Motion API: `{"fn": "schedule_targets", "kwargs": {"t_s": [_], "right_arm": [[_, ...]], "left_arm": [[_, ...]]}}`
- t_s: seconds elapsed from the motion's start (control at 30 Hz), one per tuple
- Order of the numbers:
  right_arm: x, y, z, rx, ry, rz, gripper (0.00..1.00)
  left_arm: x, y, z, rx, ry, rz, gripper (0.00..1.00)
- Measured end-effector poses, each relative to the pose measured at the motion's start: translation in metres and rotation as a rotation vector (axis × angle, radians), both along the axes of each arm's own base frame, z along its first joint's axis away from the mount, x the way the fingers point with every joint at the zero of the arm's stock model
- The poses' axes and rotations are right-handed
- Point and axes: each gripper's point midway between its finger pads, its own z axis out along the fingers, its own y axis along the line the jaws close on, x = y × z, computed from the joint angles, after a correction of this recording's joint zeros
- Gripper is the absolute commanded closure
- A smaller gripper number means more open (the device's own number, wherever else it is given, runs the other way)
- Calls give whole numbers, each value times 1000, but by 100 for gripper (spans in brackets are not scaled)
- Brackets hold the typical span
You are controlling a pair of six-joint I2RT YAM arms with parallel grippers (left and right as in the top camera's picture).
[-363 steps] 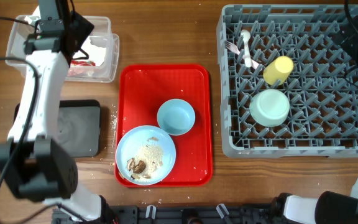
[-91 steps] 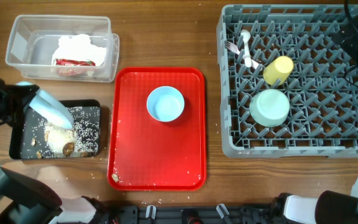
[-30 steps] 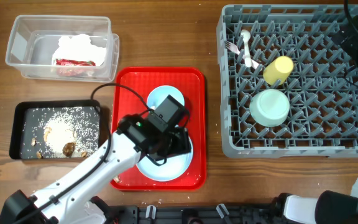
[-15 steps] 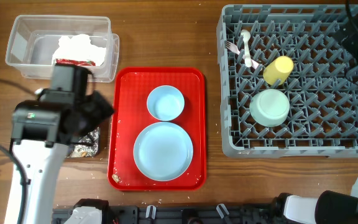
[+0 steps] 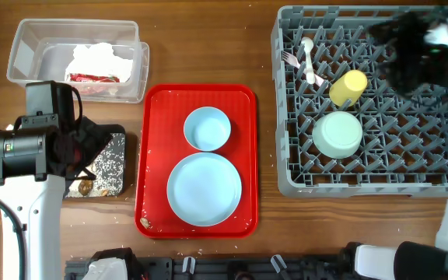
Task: Sort waste into correct bins and load items into the dishwasher rack
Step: 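Move the right gripper over the large blue bowl on the red tray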
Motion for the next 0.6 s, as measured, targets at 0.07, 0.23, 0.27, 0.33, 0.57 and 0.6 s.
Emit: {"fn": "schedule_targets", "kwargs": {"t_s": [0.07,0.23,0.27,0.33,0.57,0.6], "right_arm": [[-10,48,-3,-46,-15,184,26],[-64,142,-40,-283,81,512,0],[-76,161,-49,-332,100,573,0],[-92,197,-65,-405,104,686,0],[-119,263,-142,-564,244,831,0],[-124,271,-152,-575,257,854,1]], "left_arm": [[1,1,0,7,-3,1,0],[1,3,1,15,-3,3,0],[1,3,1,15,-4,3,0],[1,3,1,16,-4,4,0],[1,4,1,22,-4,5,0],[1,4,1,22,-4,5,0]]}}
